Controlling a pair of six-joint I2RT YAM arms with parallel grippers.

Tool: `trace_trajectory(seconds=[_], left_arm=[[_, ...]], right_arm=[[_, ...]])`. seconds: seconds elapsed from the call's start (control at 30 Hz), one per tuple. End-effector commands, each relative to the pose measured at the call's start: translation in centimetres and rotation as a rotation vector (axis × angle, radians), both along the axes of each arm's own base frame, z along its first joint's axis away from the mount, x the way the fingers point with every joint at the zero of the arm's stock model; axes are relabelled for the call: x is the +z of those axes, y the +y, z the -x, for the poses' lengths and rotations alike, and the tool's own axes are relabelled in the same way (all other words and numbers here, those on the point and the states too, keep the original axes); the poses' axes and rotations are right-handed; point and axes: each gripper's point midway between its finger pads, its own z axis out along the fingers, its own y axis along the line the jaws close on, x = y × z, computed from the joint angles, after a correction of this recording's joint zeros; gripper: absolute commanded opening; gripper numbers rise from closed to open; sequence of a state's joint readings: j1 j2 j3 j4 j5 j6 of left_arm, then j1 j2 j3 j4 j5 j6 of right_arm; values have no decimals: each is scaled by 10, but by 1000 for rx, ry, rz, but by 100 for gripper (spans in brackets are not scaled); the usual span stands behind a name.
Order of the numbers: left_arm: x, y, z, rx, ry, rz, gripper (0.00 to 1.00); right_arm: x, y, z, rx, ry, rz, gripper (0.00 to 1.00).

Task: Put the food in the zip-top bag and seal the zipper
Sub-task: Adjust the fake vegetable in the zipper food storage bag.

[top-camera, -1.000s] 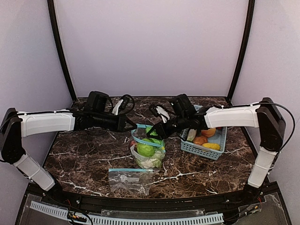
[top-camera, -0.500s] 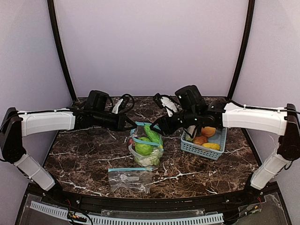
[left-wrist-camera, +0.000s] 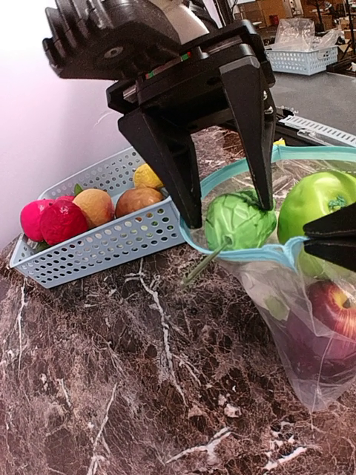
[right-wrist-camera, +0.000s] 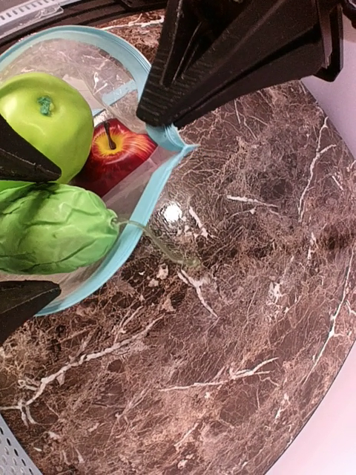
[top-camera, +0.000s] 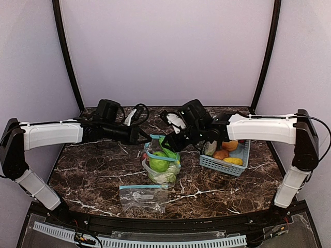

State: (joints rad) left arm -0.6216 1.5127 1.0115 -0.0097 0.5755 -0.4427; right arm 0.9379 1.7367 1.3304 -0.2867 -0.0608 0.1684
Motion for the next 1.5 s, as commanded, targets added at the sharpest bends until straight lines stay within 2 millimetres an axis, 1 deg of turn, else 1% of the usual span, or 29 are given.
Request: trace_trajectory(seconds=[0.0, 0.1, 0.17, 0.3, 0.43, 0.6, 0.77, 0.87, 1.0, 1.13, 1.3, 1.37, 1.47], left_arm=[[5, -3, 3, -40, -8, 5, 1], [5, -4, 3, -45, -11, 4, 1], [5, -4, 2, -45, -11, 2, 1], [1, 0, -3, -8, -10, -27, 1], [-5, 5, -12, 42, 9, -53, 1], [-9, 7, -21, 81, 37, -43, 1], [-4, 4, -22, 70, 33, -24, 1], [1, 2, -21, 52, 14, -11, 1], [11, -1, -16, 13, -19, 21, 1], [20, 0, -11, -8, -51, 32, 1], [24, 3, -6, -18, -71, 36, 1], [30, 2, -5, -28, -98, 53, 1], [34, 3, -3, -32, -112, 61, 1]], right_arm=[[4, 9, -10, -11, -50, 5, 44], [-1, 13, -9, 12, -42, 1, 44], [-2, 16, -6, 35, -41, -13, 42], [7, 18, 5, 89, -57, -62, 30], [11, 18, 20, 148, -77, -90, 24], [9, 16, 32, 187, -81, -105, 22], [1, 18, 39, 219, -57, -89, 22], [-8, 18, 36, 205, -42, -56, 22], [-24, 17, 29, 166, -3, 16, 19], [-33, 15, 24, 130, 25, 57, 19], [-46, 11, 18, 79, 62, 117, 18], [-54, 10, 16, 63, 80, 140, 18], [-59, 9, 13, 46, 93, 162, 18]])
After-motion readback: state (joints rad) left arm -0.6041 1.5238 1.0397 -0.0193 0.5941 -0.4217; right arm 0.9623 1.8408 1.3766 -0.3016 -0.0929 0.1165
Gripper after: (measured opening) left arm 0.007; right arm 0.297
